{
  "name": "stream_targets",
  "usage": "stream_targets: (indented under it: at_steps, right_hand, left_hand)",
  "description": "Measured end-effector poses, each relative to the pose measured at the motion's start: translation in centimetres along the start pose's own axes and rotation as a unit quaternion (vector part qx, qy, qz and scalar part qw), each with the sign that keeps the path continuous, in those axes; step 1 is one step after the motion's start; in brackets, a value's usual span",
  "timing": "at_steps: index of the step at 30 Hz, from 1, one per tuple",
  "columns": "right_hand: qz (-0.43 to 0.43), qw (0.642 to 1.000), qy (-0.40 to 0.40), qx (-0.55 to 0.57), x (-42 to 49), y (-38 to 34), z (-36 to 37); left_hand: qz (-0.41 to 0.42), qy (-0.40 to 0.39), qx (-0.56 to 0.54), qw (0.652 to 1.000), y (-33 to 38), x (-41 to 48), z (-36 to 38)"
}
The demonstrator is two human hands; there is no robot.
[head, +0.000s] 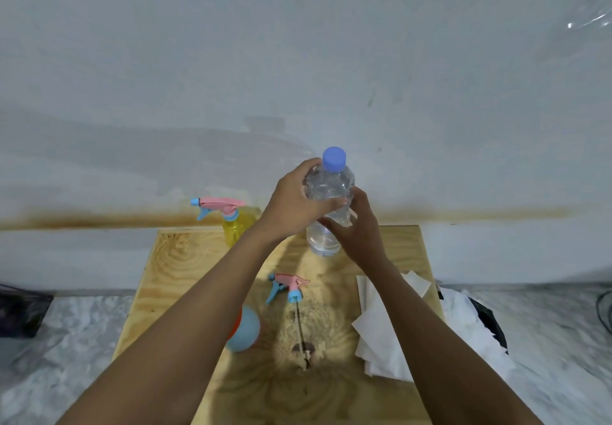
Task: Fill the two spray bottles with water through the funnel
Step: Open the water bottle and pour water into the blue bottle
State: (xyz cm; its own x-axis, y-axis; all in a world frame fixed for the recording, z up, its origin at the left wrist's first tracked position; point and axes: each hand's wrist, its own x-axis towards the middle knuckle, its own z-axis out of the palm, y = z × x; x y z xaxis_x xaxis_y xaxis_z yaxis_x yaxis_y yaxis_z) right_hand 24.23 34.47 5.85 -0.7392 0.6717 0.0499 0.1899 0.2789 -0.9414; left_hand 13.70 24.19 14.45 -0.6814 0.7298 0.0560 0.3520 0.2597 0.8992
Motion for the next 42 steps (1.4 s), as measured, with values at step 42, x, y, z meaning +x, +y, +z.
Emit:
stream_targets:
  at_steps: [42]
  right_hand:
    - [-0.044, 0.990, 0.007, -0.131, -12.7, -10.3, -9.5]
  left_hand:
    - [-0.015, 0.026, -0.079, 0.996, 0.5, -15.1, 2.6]
